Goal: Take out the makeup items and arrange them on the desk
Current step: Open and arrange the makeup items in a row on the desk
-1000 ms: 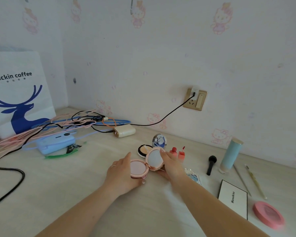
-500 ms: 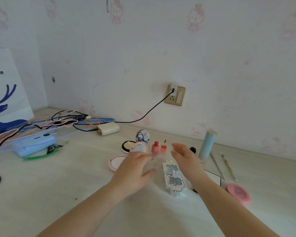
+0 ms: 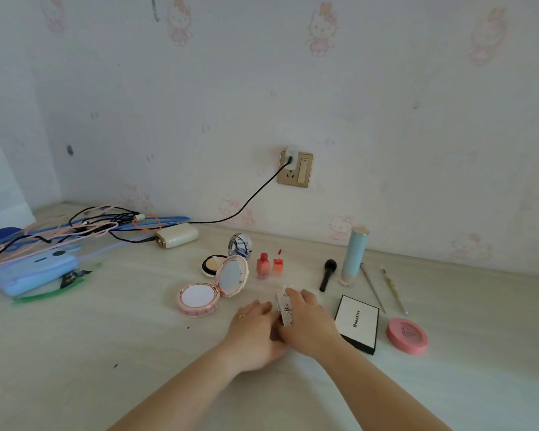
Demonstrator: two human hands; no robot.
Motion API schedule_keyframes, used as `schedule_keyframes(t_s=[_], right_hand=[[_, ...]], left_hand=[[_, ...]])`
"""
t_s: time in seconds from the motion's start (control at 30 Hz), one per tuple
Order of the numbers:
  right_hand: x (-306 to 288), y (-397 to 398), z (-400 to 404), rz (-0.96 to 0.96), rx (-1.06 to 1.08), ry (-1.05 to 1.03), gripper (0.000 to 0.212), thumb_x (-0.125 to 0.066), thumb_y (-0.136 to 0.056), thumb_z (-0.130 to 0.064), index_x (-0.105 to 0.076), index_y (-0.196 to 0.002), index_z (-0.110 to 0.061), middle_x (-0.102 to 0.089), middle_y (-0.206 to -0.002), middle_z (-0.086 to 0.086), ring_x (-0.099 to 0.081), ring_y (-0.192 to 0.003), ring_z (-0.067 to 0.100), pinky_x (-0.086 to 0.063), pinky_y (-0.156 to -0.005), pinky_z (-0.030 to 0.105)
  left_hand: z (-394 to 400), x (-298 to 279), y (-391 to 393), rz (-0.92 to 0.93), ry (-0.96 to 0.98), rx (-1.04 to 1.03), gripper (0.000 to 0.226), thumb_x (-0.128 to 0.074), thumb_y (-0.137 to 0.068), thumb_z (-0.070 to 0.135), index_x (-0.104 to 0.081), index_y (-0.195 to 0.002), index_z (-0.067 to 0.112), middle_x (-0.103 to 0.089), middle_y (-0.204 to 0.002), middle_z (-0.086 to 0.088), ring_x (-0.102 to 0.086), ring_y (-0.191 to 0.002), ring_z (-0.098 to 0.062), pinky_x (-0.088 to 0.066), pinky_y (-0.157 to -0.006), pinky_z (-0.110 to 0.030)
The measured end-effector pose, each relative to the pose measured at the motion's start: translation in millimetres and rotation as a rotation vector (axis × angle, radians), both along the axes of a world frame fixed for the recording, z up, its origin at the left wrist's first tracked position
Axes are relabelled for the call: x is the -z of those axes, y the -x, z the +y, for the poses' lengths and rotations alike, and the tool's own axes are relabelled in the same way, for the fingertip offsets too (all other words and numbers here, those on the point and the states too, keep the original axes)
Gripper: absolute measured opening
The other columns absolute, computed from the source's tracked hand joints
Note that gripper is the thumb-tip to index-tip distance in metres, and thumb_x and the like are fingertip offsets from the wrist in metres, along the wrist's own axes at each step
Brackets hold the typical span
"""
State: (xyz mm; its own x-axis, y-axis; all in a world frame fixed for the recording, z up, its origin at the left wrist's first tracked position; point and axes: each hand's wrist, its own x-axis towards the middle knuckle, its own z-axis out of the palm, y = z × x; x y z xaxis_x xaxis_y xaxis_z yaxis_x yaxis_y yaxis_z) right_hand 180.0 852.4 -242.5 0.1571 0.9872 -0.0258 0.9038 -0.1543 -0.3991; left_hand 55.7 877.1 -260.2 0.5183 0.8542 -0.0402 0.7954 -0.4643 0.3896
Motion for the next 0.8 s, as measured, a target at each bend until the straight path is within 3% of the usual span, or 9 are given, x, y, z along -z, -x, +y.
schedule_keyframes(t_s=[0.07, 0.17, 0.23, 0.3, 0.43, 0.5, 0.57, 0.67, 0.8], right_hand=[[-2.7, -3.2, -1.5, 0.137, 0.011, -0.008, 0.070, -0.055, -0.081, -0.031, -0.027, -0.144, -0.026, -0.031, -0.146, 0.003, -0.045, -0.126, 0.027, -0.041, -0.102, 0.036], [-14.3, -9.1, -7.1, 0.431, 0.041, -0.048, 0.063, -0.059, -0.083, -0.031, -0.034, -0.141, -0.026, -0.041, -0.139, 0.001, -0.053, -0.115, 0.017, -0.048, -0.091, 0.028], [-26.6, -10.3, -14.4, 0.570, 0.043, -0.074, 0.057, -0.060, -0.086, -0.034, -0.040, -0.139, -0.027, -0.046, -0.134, -0.005, -0.052, -0.115, 0.013, -0.044, -0.083, 0.020], [-39.0, -10.3, -23.3, 0.685, 0.022, -0.093, 0.053, -0.062, -0.087, -0.039, -0.044, -0.135, -0.029, -0.048, -0.125, -0.011, -0.049, -0.116, 0.009, -0.036, -0.087, 0.020], [-61.0, -8.3, -42.1, 0.798, -0.074, -0.107, 0.031, -0.059, -0.086, -0.049, -0.052, -0.116, -0.051, -0.055, -0.118, -0.023, -0.050, -0.108, -0.002, -0.036, -0.082, 0.018], [-69.2, -5.4, -50.2, 0.805, -0.112, -0.095, 0.013, -0.056, -0.087, -0.050, -0.051, -0.093, -0.060, -0.055, -0.102, -0.033, -0.050, -0.096, -0.013, -0.037, -0.075, 0.013], [-75.9, -4.3, -56.1, 0.801, -0.146, -0.090, 0.013, -0.055, -0.087, -0.052, -0.047, -0.087, -0.063, -0.052, -0.095, -0.038, -0.047, -0.090, -0.017, -0.037, -0.080, 0.015], [-79.6, -9.1, -58.4, 0.794, -0.193, -0.053, 0.027, -0.054, -0.084, -0.059, -0.049, -0.111, -0.062, -0.054, -0.112, -0.035, -0.046, -0.110, -0.011, -0.032, -0.093, 0.023], [-79.1, -11.5, -61.2, 0.680, -0.239, -0.074, 0.036, -0.051, -0.085, -0.059, -0.045, -0.121, -0.061, -0.053, -0.125, -0.030, -0.043, -0.124, -0.002, -0.033, -0.106, 0.031]], left_hand=[[-3.1, -1.0, 0.3, -0.062, 0.002, 0.004, 0.068, -0.042, -0.072, 0.050, -0.039, -0.137, 0.031, -0.044, -0.139, 0.004, -0.026, -0.139, -0.028, -0.021, -0.115, -0.042], [-7.9, -1.7, 0.4, -0.189, -0.063, 0.013, 0.082, -0.060, -0.082, 0.040, -0.018, -0.150, 0.023, -0.018, -0.157, 0.007, -0.007, -0.147, -0.017, -0.009, -0.119, -0.029], [-10.3, -2.8, -0.3, -0.287, -0.177, 0.019, 0.083, -0.064, -0.083, 0.035, -0.016, -0.150, 0.021, -0.015, -0.155, 0.013, -0.007, -0.146, -0.010, -0.006, -0.115, -0.017], [-12.9, -5.7, -1.3, -0.364, -0.271, 0.020, 0.082, -0.066, -0.083, 0.033, -0.018, -0.149, 0.025, -0.016, -0.153, 0.016, -0.012, -0.144, -0.004, -0.005, -0.108, -0.007], [-16.2, -16.5, -3.2, -0.502, -0.382, -0.002, 0.078, -0.066, -0.083, 0.037, -0.023, -0.148, 0.028, -0.016, -0.150, 0.023, -0.017, -0.142, 0.002, -0.022, -0.106, -0.009], [-20.5, -23.0, -4.1, -0.530, -0.403, -0.017, 0.078, -0.062, -0.083, 0.043, -0.021, -0.148, 0.027, -0.009, -0.147, 0.028, -0.014, -0.140, 0.007, -0.023, -0.105, -0.009], [-24.8, -27.4, -4.9, -0.534, -0.419, -0.023, 0.078, -0.060, -0.084, 0.044, -0.017, -0.148, 0.028, -0.001, -0.143, 0.034, -0.011, -0.139, 0.008, -0.022, -0.104, -0.008], [-28.1, -29.7, -4.8, -0.614, -0.429, -0.026, 0.076, -0.059, -0.083, 0.046, -0.019, -0.146, 0.029, -0.018, -0.143, 0.032, -0.026, -0.140, -0.001, -0.034, -0.103, -0.017], [-30.8, -35.4, -6.2, -0.818, -0.235, -0.090, 0.067, -0.042, -0.077, 0.063, -0.036, -0.138, 0.035, -0.051, -0.131, 0.019, -0.050, -0.120, 0.002, -0.049, -0.092, -0.027]])
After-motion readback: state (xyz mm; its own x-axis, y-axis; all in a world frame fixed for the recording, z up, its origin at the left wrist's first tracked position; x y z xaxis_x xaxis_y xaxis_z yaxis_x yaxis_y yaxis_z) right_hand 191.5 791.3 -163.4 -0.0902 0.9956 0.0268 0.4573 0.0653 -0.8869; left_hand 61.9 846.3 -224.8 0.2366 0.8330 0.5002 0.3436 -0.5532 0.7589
